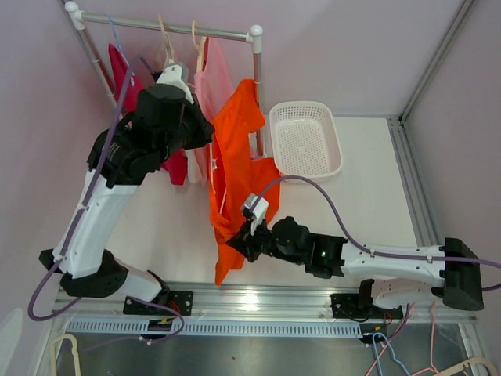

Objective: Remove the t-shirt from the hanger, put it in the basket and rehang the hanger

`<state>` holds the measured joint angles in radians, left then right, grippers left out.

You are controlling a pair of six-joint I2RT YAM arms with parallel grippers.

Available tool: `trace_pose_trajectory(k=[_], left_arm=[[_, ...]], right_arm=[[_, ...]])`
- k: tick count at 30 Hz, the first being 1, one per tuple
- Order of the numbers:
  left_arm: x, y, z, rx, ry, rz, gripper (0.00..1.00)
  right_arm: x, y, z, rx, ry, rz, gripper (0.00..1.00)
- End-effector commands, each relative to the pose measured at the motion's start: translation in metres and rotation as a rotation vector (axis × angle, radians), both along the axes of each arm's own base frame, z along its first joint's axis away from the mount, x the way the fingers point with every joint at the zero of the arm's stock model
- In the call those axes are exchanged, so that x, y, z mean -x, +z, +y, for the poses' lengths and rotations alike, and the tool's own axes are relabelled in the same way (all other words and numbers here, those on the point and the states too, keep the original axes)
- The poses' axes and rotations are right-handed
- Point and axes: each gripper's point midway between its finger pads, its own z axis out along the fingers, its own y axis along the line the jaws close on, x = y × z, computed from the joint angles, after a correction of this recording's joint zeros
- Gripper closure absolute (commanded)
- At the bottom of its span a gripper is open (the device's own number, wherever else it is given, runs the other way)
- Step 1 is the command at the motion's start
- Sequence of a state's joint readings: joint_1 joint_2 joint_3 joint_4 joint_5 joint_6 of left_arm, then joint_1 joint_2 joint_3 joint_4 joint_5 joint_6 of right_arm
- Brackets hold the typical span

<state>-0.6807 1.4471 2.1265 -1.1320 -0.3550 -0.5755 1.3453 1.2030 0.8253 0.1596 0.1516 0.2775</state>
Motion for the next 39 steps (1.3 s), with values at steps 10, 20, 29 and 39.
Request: trace_pose_trajectory(k=[10,20,29,39], left_arm=[[0.000,-0.032,0.011,0.062,0.107,-0.077,0.99],[-0.040,-0.065,-0.019,0.042,0.145,-0.051,1.00],[-0.010,0.008,-0.016,0.102,0.027,-0.091,0.99],[0.095,-0.012,0.013,0.139,-0.261,-0.063,0.99]], right_arm=[[0.043,0.098,0.069,-0.025,0.194,-0.194,1.00],[0.102,0.091,0.106,0.027,0.335,-0.156,1.00],[0.075,-0.016,0.085,0.141,0.206,0.001,1.00],[-0.022,0.002,-0.004,0.091,-0.095,-0.006,1.00]])
